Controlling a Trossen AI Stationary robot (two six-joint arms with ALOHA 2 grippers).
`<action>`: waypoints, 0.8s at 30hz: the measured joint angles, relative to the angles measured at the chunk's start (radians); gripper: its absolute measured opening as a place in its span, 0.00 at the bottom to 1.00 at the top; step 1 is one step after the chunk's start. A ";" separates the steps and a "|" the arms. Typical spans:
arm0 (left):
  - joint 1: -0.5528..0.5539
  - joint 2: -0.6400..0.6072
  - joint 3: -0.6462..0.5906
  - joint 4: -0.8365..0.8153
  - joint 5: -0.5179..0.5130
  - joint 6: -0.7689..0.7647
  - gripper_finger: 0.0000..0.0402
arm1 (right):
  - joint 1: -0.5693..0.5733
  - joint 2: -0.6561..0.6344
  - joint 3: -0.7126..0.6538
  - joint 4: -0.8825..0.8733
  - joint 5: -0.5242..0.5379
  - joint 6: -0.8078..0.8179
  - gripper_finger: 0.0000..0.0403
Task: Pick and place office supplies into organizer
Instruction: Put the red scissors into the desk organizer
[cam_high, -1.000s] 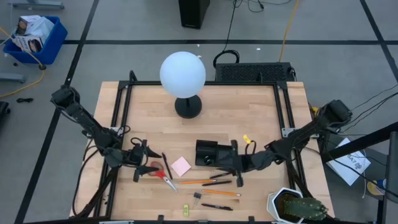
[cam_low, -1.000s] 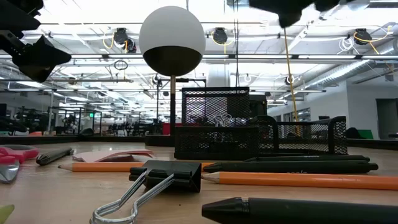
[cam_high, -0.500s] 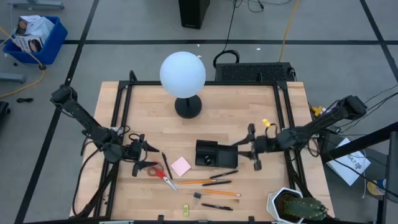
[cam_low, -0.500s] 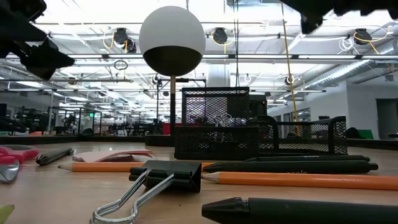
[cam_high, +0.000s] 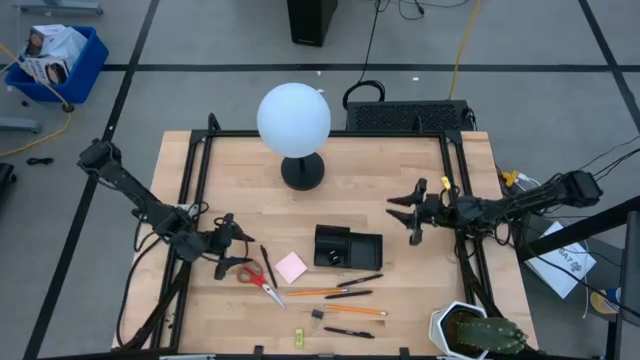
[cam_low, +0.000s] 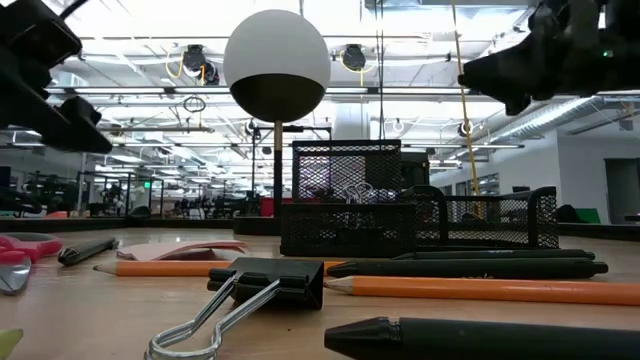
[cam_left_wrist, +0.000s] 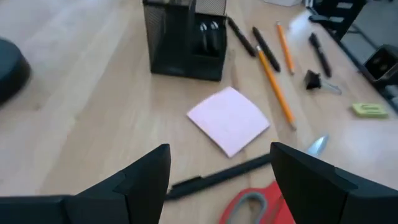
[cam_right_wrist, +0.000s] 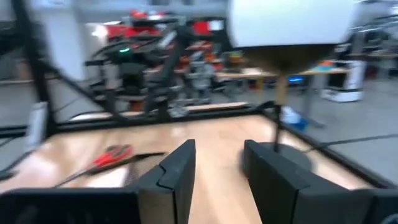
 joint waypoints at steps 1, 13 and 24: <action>0.001 0.000 0.000 0.000 0.027 -0.017 0.70 | -0.004 0.000 -0.010 0.003 0.030 -0.001 0.33; -0.062 0.002 0.000 -0.109 0.326 -0.079 0.70 | -0.005 0.006 -0.104 -0.085 0.053 0.355 0.33; -0.050 0.001 0.000 -0.174 0.239 -0.015 0.70 | -0.005 0.005 -0.106 -0.092 0.053 0.349 0.33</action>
